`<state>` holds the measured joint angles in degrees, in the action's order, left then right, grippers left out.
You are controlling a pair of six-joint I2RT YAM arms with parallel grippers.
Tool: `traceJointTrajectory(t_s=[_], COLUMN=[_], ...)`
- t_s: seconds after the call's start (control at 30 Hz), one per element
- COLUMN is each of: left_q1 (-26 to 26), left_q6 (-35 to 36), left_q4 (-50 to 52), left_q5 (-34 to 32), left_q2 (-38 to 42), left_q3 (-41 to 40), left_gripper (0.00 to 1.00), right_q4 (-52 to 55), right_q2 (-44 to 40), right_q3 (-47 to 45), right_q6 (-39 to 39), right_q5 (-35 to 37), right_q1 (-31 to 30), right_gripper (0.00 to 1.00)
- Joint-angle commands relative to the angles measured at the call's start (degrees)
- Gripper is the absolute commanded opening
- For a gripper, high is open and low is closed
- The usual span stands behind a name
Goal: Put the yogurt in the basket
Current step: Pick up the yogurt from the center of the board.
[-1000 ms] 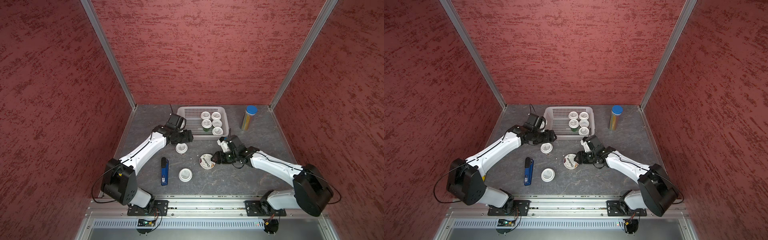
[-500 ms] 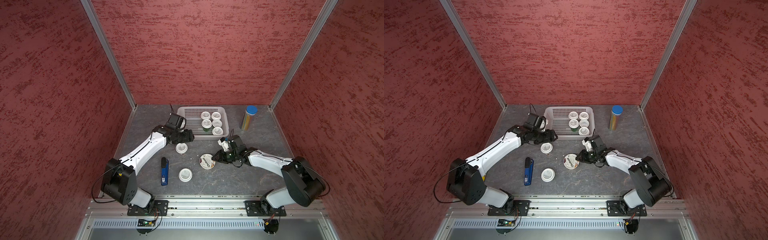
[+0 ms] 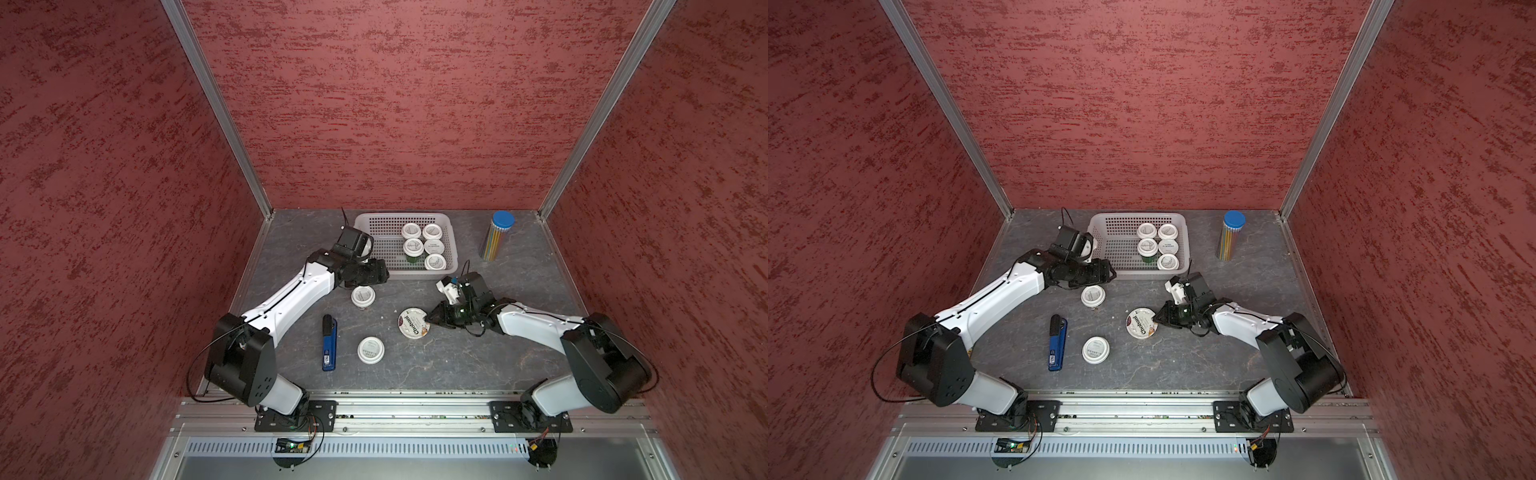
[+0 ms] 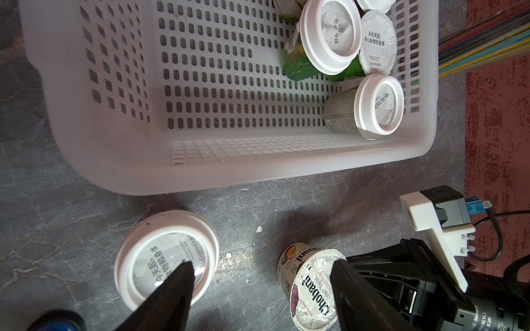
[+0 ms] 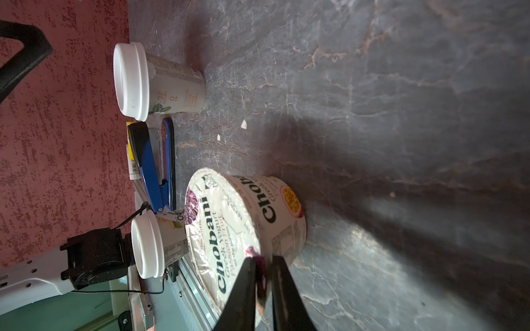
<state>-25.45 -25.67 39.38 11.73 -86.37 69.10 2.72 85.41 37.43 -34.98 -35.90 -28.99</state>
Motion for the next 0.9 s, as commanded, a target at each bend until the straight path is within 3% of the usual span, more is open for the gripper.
traceJointTrajectory(t_s=[0.0,0.5,0.87], left_q1=[-0.2,-0.1,1.4], left_q6=[0.6,0.7,1.2], left_q4=[-0.4,0.0,0.6], left_q5=[-0.1,-1.0,-1.1], left_q2=[-0.6,-0.5,0.0], left_q3=[1.6,1.4,2.0], left_gripper=[0.79,0.79,0.79], right_q4=[-2.2,-0.6,8.1], right_q2=[-0.3,-1.7,-7.2], right_q3=[-0.7,-0.8,4.1], right_q6=[-0.4,-0.9,1.4], right_q5=[-1.0,-0.4,2.2], right_q1=[0.7,0.8,0.8], right_gripper=[0.13,0.09,0.08])
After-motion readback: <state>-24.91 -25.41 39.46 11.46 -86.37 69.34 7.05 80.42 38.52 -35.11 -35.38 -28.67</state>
